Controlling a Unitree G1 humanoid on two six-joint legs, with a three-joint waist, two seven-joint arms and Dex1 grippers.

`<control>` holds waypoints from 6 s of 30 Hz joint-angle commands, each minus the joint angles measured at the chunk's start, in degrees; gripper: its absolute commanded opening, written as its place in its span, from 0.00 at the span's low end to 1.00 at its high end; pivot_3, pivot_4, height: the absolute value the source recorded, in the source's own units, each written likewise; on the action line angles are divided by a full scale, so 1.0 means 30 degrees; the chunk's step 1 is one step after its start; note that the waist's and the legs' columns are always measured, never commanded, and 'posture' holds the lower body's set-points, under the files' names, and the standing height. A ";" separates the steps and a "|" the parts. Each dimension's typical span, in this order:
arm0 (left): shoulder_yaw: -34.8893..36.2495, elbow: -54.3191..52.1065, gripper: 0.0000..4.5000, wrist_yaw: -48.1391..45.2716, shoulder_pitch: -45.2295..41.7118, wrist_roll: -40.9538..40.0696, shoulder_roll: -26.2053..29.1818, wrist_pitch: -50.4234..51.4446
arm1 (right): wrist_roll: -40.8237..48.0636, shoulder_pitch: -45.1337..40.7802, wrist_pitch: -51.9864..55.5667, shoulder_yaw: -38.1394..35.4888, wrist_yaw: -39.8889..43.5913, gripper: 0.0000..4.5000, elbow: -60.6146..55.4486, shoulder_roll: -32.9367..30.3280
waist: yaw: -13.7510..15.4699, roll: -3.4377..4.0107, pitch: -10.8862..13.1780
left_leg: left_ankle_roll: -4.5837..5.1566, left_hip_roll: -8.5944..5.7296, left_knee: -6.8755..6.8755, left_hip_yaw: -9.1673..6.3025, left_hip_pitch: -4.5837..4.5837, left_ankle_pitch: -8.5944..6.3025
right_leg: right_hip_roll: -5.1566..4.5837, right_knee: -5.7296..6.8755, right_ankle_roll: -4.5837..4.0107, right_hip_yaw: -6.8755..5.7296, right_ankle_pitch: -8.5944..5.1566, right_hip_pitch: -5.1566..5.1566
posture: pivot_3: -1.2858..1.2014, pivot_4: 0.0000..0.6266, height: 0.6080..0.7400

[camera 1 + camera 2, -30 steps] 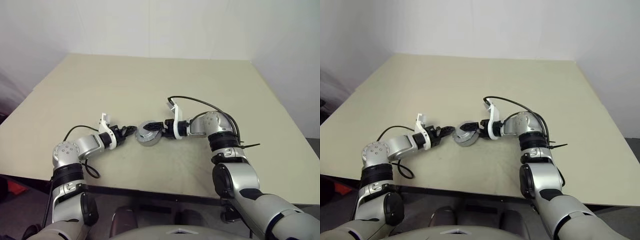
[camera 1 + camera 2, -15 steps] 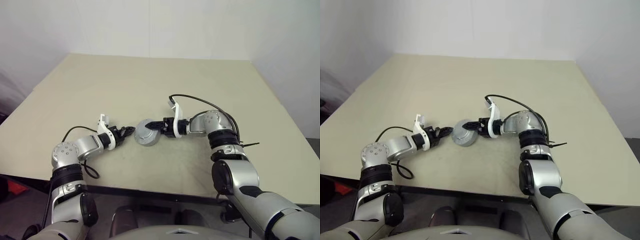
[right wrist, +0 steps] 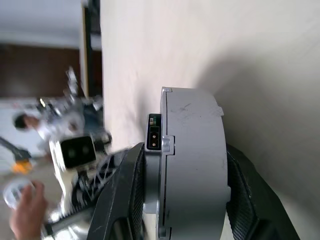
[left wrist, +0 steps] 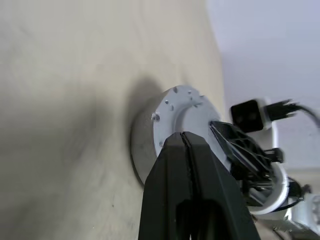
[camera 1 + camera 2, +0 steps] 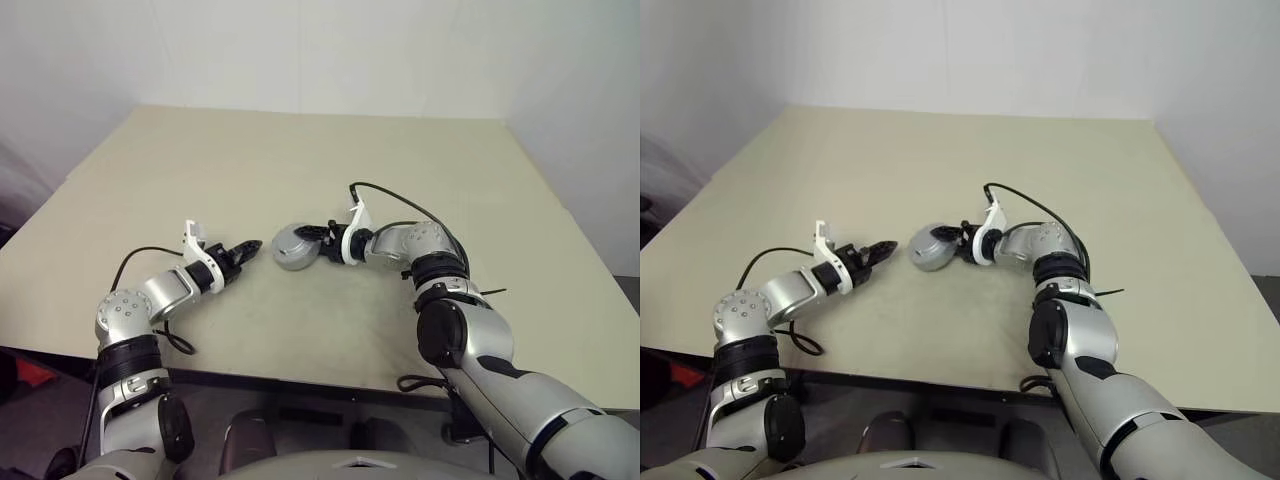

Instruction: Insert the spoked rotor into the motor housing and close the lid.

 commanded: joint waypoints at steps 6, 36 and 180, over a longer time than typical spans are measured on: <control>0.0711 -0.1566 0.00 0.0535 0.0649 -0.0812 -0.0204 -0.1823 | 0.3001 -0.2844 -0.0101 -0.2368 -0.0670 0.46 0.0065 0.0508 | -0.0054 0.0005 0.0006 | 0.0005 0.0003 0.0000 0.0001 -0.0004 -0.0004 | 0.0006 0.0008 0.0001 0.0003 0.0000 -0.0018 | 0.52 0.00 1.00; -0.0386 -0.0038 0.99 0.0844 0.0303 -0.9578 0.0080 -0.1377 | 0.4056 -0.1996 0.3754 -0.0967 0.0020 0.46 -0.3206 0.0769 | 0.0150 0.0000 0.0006 | -0.0004 0.0010 0.0059 -0.0004 -0.0004 0.0000 | 0.0012 0.0069 0.0048 0.0013 0.0026 -0.0013 | 0.52 0.00 1.00; -1.0895 -0.4938 0.99 -0.6568 0.3558 0.9439 0.4960 -1.1852 | -0.5883 0.7260 -1.6527 1.2733 1.9227 1.00 -0.8532 -0.8458 | -0.0077 -0.0070 -0.0285 | 0.0160 -0.0074 0.0253 0.0025 0.0055 -0.0084 | -0.0177 0.0169 0.0103 -0.0030 -0.0091 0.0249 | 0.52 0.00 1.00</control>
